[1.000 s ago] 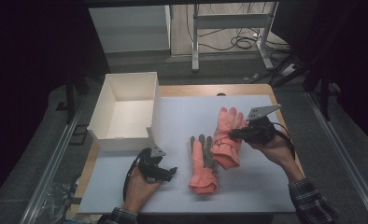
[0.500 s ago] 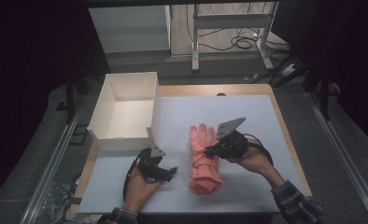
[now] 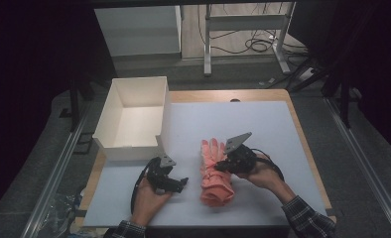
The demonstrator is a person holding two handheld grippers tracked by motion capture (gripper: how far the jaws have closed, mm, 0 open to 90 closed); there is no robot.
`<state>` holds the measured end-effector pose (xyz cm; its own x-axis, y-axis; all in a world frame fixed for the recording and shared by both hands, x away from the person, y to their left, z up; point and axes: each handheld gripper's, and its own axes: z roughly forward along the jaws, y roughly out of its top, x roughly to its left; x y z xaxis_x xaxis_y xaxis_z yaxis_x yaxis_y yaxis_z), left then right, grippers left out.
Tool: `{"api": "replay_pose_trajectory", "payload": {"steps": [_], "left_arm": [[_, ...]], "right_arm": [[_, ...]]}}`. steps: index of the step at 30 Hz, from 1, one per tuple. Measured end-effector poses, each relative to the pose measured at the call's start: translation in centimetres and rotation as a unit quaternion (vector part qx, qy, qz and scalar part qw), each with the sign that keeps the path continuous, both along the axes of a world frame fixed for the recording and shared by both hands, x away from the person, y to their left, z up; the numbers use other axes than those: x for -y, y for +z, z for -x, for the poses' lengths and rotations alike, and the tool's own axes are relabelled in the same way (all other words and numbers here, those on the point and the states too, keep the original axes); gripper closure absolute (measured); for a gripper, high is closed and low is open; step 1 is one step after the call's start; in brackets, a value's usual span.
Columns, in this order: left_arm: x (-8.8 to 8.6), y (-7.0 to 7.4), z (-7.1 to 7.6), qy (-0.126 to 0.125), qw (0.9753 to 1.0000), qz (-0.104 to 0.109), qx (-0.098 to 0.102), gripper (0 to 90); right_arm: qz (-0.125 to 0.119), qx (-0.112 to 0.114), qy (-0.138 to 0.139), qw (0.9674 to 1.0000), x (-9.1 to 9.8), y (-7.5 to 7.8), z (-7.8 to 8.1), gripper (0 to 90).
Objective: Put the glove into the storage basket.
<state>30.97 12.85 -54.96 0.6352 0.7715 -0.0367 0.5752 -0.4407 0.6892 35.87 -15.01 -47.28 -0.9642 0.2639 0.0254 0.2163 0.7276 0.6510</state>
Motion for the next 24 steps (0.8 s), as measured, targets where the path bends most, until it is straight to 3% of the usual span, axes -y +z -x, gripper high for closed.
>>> {"api": "replay_pose_trajectory", "payload": {"steps": [5,15,20,24], "left_arm": [[0.0,0.0,0.0,0.0,1.0,0.0,0.0,2.1],[0.0,0.0,0.0,0.0,1.0,0.002,0.001,2.1],[0.0,0.0,0.0,0.001,1.0,0.003,0.0,2.1],[0.0,0.0,0.0,0.001,1.0,0.003,0.0,2.1]], "right_arm": [[-0.018,-0.001,-0.01,0.9998,0.5,-0.1,0.1,79.4],[-0.039,0.018,-0.042,0.9982,1.2,0.7,0.3,52.4],[-0.047,0.021,-0.052,0.9973,1.5,1.1,0.3,48.5],[-0.057,0.036,-0.06,0.9959,2.1,2.0,0.5,45.9]]}}
